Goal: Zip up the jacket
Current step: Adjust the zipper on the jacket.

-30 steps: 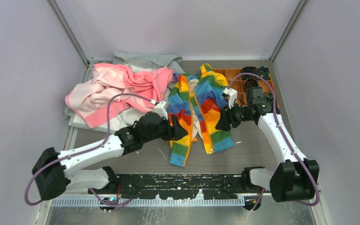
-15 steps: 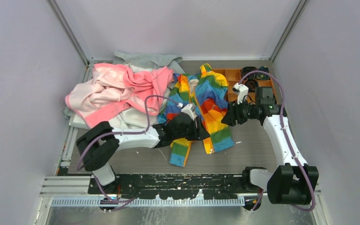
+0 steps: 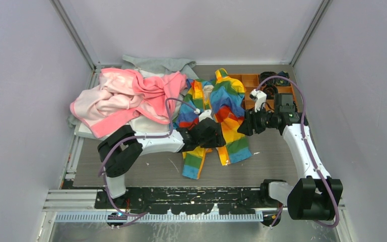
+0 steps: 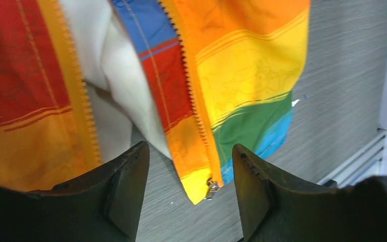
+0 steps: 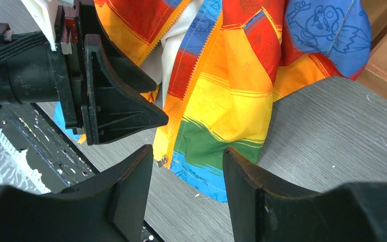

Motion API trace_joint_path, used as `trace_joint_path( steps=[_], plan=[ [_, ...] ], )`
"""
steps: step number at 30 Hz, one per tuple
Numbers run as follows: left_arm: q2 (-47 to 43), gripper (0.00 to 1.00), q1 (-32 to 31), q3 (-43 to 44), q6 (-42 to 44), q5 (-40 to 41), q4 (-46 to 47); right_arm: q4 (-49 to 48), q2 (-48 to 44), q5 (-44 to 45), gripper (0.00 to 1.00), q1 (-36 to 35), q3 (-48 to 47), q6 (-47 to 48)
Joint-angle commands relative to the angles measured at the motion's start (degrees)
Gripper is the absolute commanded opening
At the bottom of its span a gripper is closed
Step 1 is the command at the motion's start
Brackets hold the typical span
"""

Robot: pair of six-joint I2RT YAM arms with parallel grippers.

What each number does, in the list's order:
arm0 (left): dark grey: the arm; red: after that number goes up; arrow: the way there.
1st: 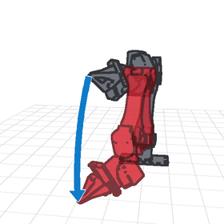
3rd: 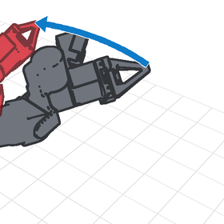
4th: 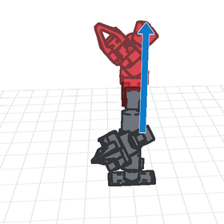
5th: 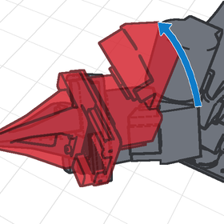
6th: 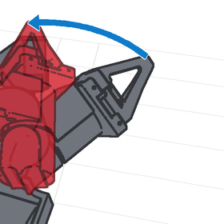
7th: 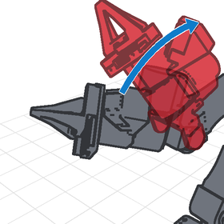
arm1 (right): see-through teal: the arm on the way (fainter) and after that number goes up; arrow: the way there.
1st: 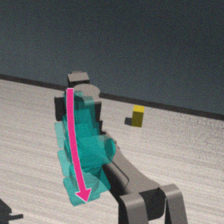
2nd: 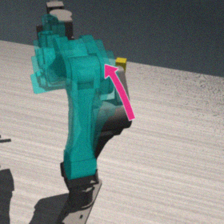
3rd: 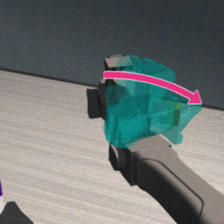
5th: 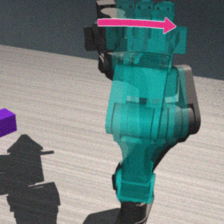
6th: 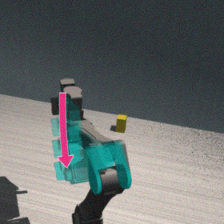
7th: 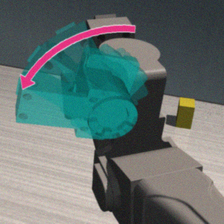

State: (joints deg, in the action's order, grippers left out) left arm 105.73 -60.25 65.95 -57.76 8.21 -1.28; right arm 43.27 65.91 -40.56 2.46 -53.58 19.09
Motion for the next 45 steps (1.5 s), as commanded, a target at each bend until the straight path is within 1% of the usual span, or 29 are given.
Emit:
trace_joint_path(
  steps=[1,4,7,13,15,17,21,23,25,28,31,34,36,41,43,45],
  plan=[
    [-0.3,0.62,-0.4,2.0,2.1,3.9,-3.1,-1.7,-1.1,-1.8,0.58,0.1,-1.4,-0.6],
    [0.8,0.62,-0.3,2.5,3.2,2.1,-1.4,-1.6,-1.1,-1.9,0.58,0.1,-1.4,-0.5],
    [2.3,0.59,-0.4,3.9,4.0,0.7,-0.8,-1.6,-1.1,-2.0,0.59,0.1,-1.4,-0.3],
    [3.7,0.55,-0.3,5.3,3.8,0.4,-1.8,-1.5,-1.1,-2.0,0.58,0.1,-1.4,-0.3],
    [3.9,0.51,-0.1,5.1,3.6,0.0,-1.5,-1.4,-1.2,-2.1,0.59,0.0,-1.4,-0.1],
    [4.0,0.45,0.0,5.0,3.4,-0.8,-0.8,-1.4,-1.2,-2.1,0.59,0.1,-1.4,-0.1],
    [4.1,0.42,0.1,5.1,3.3,-1.6,0.0,-1.3,-1.2,-2.2,0.58,0.1,-1.4,-0.1],
    [4.7,0.42,0.6,5.1,2.8,-2.5,0.6,-1.3,-1.2,-2.2,0.59,0.1,-1.4,-0.1],
    [5.3,0.44,0.9,4.9,2.0,-3.4,0.9,-1.3,-1.2,-2.3,0.59,0.0,-1.4,0.0],
    [5.9,0.47,1.8,3.2,0.4,-5.2,4.8,-1.3,-1.3,-2.4,0.58,0.1,-1.4,0.0],
    [5.6,0.47,2.1,0.4,-0.5,-6.6,10.5,-1.2,-1.5,-2.4,0.59,0.1,-1.4,0.1],
    [5.2,0.45,2.1,-0.6,-0.9,-6.8,12.9,-1.2,-1.3,-2.5,0.58,0.1,-1.5,0.1],
    [5.2,0.40,2.2,-0.6,-1.1,-7.2,13.7,-1.0,-1.4,-2.6,0.58,0.1,-1.5,0.2],
    [5.5,0.16,2.6,-1.3,-2.0,-7.9,17.2,-1.1,-1.5,-2.5,0.59,0.1,-1.5,0.2],
    [5.2,0.13,2.6,-2.3,-2.2,-9.7,19.1,-1.0,-1.5,-2.6,0.58,0.1,-1.5,0.2],
    [5.0,0.14,2.6,-3.2,-2.7,-9.9,20.9,-1.0,-1.4,-2.7,0.58,0.1,-1.5,0.2]
  ],
)
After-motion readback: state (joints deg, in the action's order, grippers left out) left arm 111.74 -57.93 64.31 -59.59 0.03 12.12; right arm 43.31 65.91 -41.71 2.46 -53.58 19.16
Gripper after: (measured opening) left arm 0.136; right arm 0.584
